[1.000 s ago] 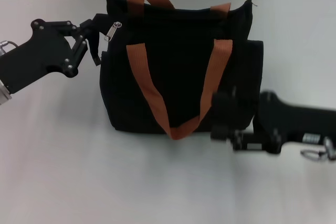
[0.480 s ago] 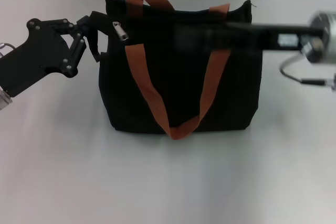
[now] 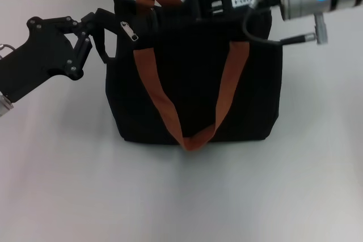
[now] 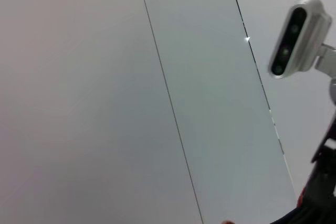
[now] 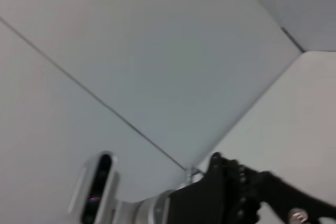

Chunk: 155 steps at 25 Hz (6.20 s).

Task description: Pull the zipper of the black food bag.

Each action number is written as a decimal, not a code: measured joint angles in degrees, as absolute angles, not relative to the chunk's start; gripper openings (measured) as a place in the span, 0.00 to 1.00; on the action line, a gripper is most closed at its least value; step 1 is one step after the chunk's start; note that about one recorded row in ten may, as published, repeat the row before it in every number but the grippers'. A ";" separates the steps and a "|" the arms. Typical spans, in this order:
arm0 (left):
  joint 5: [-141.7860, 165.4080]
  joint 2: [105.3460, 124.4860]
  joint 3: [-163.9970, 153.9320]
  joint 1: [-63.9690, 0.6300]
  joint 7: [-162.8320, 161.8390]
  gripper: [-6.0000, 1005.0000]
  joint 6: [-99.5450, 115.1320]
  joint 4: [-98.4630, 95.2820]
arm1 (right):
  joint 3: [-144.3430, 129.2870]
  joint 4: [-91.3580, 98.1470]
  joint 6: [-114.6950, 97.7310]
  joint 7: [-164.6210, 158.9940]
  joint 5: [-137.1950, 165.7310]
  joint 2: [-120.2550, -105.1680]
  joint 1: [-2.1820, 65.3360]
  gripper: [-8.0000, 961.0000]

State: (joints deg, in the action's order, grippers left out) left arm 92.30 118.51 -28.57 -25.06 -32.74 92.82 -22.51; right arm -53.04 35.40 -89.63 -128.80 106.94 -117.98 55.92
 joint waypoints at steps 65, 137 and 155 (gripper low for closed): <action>92.28 118.53 -28.74 -25.57 -34.71 0.03 94.57 -20.66 | -64.65 37.90 -79.95 -130.75 107.82 -119.35 59.46 0.74; 90.75 118.56 -28.53 -25.67 -35.04 0.03 95.69 -20.23 | -70.06 51.09 -76.50 -146.76 118.16 -119.39 56.74 0.01; 90.68 118.56 -28.57 -25.60 -34.98 0.03 95.90 -20.21 | -70.84 59.93 -80.68 -155.00 126.64 -119.39 54.48 0.01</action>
